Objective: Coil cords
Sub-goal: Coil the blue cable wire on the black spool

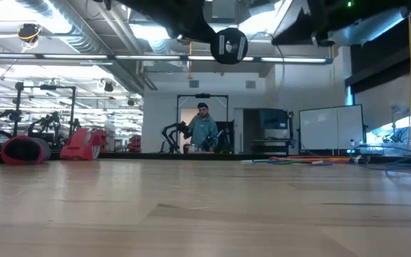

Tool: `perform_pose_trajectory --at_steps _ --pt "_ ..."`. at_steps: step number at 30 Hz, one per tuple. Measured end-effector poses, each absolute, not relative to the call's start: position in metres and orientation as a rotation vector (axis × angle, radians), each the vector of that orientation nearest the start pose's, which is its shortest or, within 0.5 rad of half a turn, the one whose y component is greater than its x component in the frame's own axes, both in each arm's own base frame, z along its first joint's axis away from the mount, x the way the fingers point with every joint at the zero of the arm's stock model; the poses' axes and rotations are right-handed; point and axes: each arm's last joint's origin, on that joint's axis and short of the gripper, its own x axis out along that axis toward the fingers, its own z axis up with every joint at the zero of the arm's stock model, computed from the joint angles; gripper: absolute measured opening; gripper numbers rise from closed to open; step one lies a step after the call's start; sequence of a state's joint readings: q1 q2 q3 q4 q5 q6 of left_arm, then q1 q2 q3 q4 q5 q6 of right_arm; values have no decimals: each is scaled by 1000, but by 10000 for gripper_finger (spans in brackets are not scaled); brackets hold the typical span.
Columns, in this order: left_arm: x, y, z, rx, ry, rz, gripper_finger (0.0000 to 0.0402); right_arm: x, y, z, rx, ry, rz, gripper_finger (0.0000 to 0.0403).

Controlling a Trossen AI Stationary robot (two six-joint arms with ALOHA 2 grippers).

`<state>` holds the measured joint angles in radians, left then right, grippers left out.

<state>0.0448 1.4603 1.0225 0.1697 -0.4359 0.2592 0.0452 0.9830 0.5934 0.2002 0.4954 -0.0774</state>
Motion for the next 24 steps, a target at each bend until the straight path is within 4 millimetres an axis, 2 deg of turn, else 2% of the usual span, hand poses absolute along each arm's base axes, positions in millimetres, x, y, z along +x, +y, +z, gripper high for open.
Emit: perform_pose_trajectory --at_steps 8,24 --pt "333 29 288 310 309 445 5 225 0 272 -39 104 -295 2" --pt "336 33 288 296 279 464 5 264 4 251 8 -3 -222 2"
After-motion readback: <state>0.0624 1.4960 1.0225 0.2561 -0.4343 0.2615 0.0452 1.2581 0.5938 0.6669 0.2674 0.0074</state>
